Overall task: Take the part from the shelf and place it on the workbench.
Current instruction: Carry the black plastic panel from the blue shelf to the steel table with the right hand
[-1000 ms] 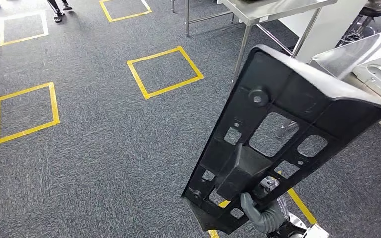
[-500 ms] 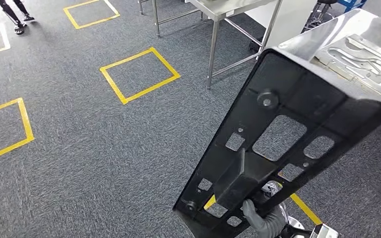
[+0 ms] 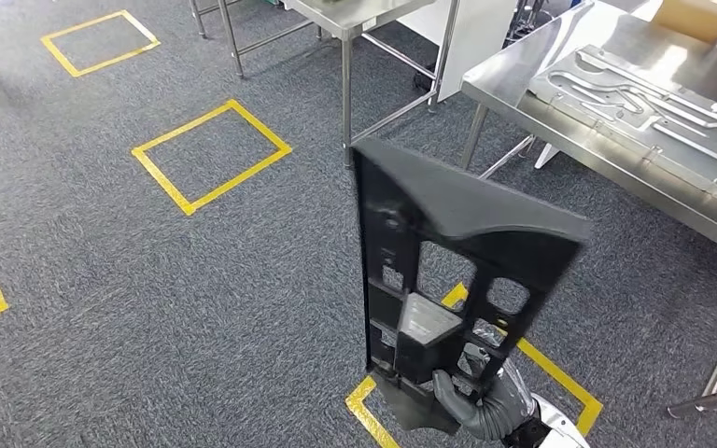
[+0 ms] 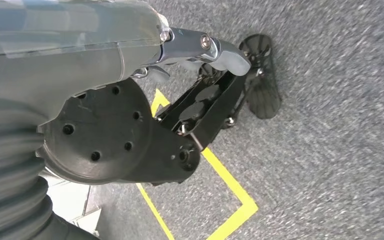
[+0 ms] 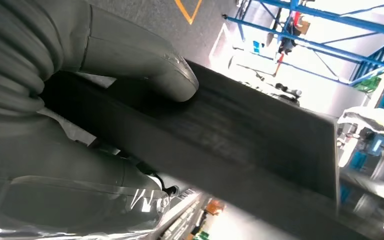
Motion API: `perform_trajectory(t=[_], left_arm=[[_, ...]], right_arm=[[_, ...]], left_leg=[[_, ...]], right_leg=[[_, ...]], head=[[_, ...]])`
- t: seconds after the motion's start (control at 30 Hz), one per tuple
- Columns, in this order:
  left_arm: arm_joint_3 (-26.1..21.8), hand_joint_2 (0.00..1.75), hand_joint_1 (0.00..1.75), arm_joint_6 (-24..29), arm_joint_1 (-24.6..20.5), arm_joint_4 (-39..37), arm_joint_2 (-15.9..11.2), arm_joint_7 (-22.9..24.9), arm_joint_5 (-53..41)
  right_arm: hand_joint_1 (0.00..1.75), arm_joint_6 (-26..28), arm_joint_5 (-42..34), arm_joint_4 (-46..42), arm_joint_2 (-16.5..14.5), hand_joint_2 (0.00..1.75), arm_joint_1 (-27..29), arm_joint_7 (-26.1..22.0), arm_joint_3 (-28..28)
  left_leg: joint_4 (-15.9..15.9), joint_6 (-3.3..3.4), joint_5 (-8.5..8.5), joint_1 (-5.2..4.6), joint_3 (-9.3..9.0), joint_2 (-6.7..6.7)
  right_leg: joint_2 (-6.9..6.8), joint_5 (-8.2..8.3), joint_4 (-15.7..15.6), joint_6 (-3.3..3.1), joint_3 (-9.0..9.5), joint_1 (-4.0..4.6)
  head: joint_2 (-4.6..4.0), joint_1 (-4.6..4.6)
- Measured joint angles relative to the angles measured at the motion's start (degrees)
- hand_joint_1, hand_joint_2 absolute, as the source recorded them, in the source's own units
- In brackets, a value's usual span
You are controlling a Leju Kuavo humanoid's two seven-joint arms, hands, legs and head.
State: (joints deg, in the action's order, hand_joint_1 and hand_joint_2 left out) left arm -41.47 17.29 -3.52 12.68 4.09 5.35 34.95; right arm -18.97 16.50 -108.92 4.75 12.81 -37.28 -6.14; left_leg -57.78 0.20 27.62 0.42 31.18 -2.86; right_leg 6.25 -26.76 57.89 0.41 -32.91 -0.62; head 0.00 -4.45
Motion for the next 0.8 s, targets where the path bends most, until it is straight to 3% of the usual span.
perform_trajectory(t=[0.03, 0.1, 0.17, 0.23, 0.27, 0.33, 0.4, 0.43, 0.5, 0.57, 0.6, 0.67, 0.73, 0.8], left_arm=[[-0.1, 1.75, 0.00, 0.0, -0.1, 0.0, 0.0, 0.0, 0.0], [-0.1, 1.75, 0.00, -0.1, 0.0, 0.0, 0.0, 0.0, 0.0], [-0.2, 1.75, 0.00, -0.2, 0.1, 0.0, 0.0, -0.1, 0.0], [-0.2, 1.75, 0.00, -0.2, 0.2, 0.0, 0.1, -0.1, 0.0], [-0.2, 1.75, 0.00, -0.2, 0.2, 0.0, 0.1, 0.0, 0.0], [-0.3, 1.75, 0.00, -0.1, 0.1, 0.0, 0.2, 0.0, 0.0], [-0.3, 1.75, 0.00, -0.2, 0.1, 0.0, 0.3, 0.0, 0.0], [-0.3, 1.75, 0.00, -0.3, 0.1, 0.0, 0.3, -0.1, 0.0], [-0.3, 1.75, 0.00, -0.3, -0.1, 0.0, 0.2, -0.5, 0.0], [-0.3, 1.75, 0.00, -0.2, -0.3, 0.0, 0.2, -0.8, 0.0], [-0.3, 1.75, 0.00, -0.2, -0.3, 0.0, 0.2, -0.9, 0.0], [-0.3, 1.75, 0.00, -0.2, -0.2, 0.0, 0.2, -0.9, 0.0], [-0.3, 1.75, 0.00, -0.3, -0.1, 0.0, 0.2, -0.6, 0.0], [-0.3, 1.75, 0.00, -0.4, 0.0, 0.0, 0.2, -0.3, 0.0]], right_arm=[[1.75, -0.1, 0.1, 0.0, 0.0, 1.75, 0.1, 0.0, 0.0], [1.75, -1.2, -1.1, 0.0, 0.1, 1.75, 0.1, -0.4, 0.1], [1.75, -4.7, -5.1, -0.2, 0.2, 1.75, 0.2, -1.2, 0.1], [1.75, -5.3, -7.0, -0.7, 0.2, 1.75, 0.6, -0.7, 0.1], [1.75, -3.0, -4.9, -0.9, 0.2, 1.75, 0.7, 0.3, 0.2], [1.75, 2.6, 2.7, -0.9, 0.2, 1.75, 0.8, 1.7, 0.5], [1.75, 2.4, 5.9, -1.2, 0.6, 1.75, 0.9, 0.2, 0.7], [1.75, 0.9, 4.9, -1.6, 0.7, 1.75, 1.0, -0.8, 0.8], [1.75, -0.8, 1.5, -2.1, 0.8, 1.75, 0.9, -1.2, 1.1], [1.75, -1.9, -0.7, -2.3, 0.6, 1.75, 0.7, -0.6, 1.4], [1.75, -2.6, -1.4, -2.4, 0.5, 1.75, 0.6, -0.6, 1.5], [1.75, -4.3, -2.8, -2.6, 0.1, 1.75, 0.6, -1.2, 1.5], [1.75, -5.2, -3.6, -2.9, -0.5, 1.75, 0.6, -1.7, 1.6], [1.75, -4.2, -2.6, -3.0, -1.0, 1.75, 0.5, -0.8, 1.8]], left_leg=[[0.2, 0.40, -0.20, -0.02, -0.06, 0.51], [0.8, 1.18, -0.55, 0.03, -0.16, 1.72], [0.9, 1.55, -0.58, -0.10, -0.08, 2.94], [0.8, 1.60, -0.48, -0.21, -0.04, 4.19], [0.8, 1.58, -0.42, -0.23, -0.08, 4.81], [0.8, 1.43, -0.24, -0.28, -0.31, 5.93], [0.7, 1.05, 0.02, -0.56, -0.54, 6.80], [0.7, 0.78, 0.14, -0.69, -0.65, 7.15], [0.8, 0.20, 0.33, -0.80, -0.98, 8.00], [0.1, -0.41, 1.12, -0.68, -1.03, 7.56], [-1.5, -0.66, 2.25, -0.60, -0.46, 6.62], [-8.0, -0.96, 5.93, -0.37, 2.48, 4.35], [-15.3, -1.06, 8.79, -0.27, 5.99, 3.60], [-15.7, -0.97, 7.37, -0.24, 6.43, 3.40]], right_leg=[[-0.56, -0.17, 0.2, 0.33, -0.15, -0.06], [-3.15, -2.11, 3.0, 0.89, -1.51, -0.02], [-5.51, -5.76, 10.0, 1.26, -4.89, -0.14], [-5.90, -7.51, 15.8, 1.52, -7.68, -0.25], [-6.01, -6.80, 15.7, 1.57, -7.63, -0.26], [-7.05, -3.12, 9.1, 1.35, -4.12, -0.18], [-8.94, -0.66, 1.8, 0.71, -0.30, 0.22], [-9.46, -0.36, 0.1, 0.39, 0.49, 0.42], [-8.70, -0.35, -0.4, -0.14, 0.51, 0.56], [-7.68, -0.09, -0.8, -0.71, 0.75, 0.22], [-7.19, 0.10, -1.0, -0.99, 0.85, 0.01], [-6.22, 0.26, -1.1, -1.32, 0.85, -0.12], [-5.04, 0.28, -1.0, -1.39, 0.71, -0.08], [-3.72, 0.25, -0.8, -1.35, 0.72, -0.08]], head=[[0.00, 0.01], [0.00, 0.01], [0.00, 0.02], [0.00, 0.02], [0.00, 0.02], [0.00, 0.02], [0.00, 0.01], [0.00, 0.01], [0.00, 0.01], [0.00, 0.01], [0.00, 0.00], [0.00, 0.00], [0.00, -0.01], [0.00, -0.01]])
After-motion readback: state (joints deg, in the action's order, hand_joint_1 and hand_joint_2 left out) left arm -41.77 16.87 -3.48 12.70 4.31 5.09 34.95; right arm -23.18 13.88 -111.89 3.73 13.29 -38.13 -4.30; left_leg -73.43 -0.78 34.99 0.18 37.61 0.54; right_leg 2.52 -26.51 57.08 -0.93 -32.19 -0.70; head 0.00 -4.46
